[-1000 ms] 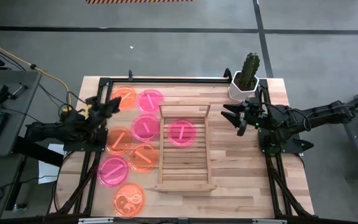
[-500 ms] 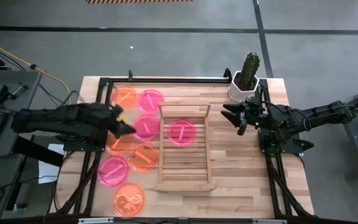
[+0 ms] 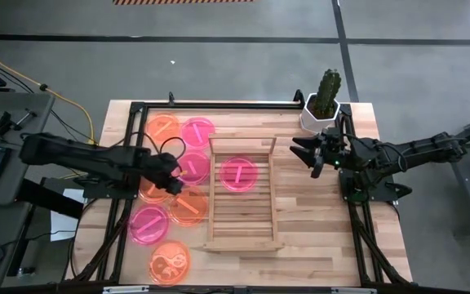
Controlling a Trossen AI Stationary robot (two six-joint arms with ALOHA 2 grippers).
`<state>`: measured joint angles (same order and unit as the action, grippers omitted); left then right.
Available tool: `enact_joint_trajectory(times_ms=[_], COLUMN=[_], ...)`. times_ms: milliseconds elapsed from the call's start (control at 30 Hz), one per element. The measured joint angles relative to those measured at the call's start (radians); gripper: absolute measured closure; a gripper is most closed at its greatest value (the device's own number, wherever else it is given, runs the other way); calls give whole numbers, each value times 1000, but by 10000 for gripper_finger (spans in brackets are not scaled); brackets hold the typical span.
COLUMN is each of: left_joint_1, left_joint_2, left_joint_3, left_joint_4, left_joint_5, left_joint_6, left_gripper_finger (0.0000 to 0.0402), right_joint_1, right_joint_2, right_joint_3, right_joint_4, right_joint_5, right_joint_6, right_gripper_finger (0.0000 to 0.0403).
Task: Place and stack plates onto a shelf
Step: Put the orange plate on the shelf
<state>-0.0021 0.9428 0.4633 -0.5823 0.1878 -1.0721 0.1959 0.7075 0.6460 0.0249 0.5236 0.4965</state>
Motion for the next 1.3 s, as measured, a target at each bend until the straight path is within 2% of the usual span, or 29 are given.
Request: enact_joint_trajectory(times_ms=[167,400,700,1033,1167,1300], left_joint_1=[26,52,62,62,62,62], left_joint_2=[101,225,363,400,399,401], left_joint_3=[5,68,82,85,84,82], left_joint_4=[16,11,8,22,21,31], left_joint_5=[-2,-56,-18,-24,-26,-27], left_joint_6=[47,226,350,368,370,370], left_gripper_finger=[270,270,270,272,296,358], right_joint_1=[0,0,0,0,0,0], right_joint_2=[0,0,0,0,0,0], right_joint_3=[0,0,0,0,0,0], right_joint_4=[-27,-45,-54,-55,-58,-67], right_joint_5=[0,0,0,0,0,0], right_joint_6=[0,0,0,1,1,1], right_gripper_finger=[208,208,208,208,208,208])
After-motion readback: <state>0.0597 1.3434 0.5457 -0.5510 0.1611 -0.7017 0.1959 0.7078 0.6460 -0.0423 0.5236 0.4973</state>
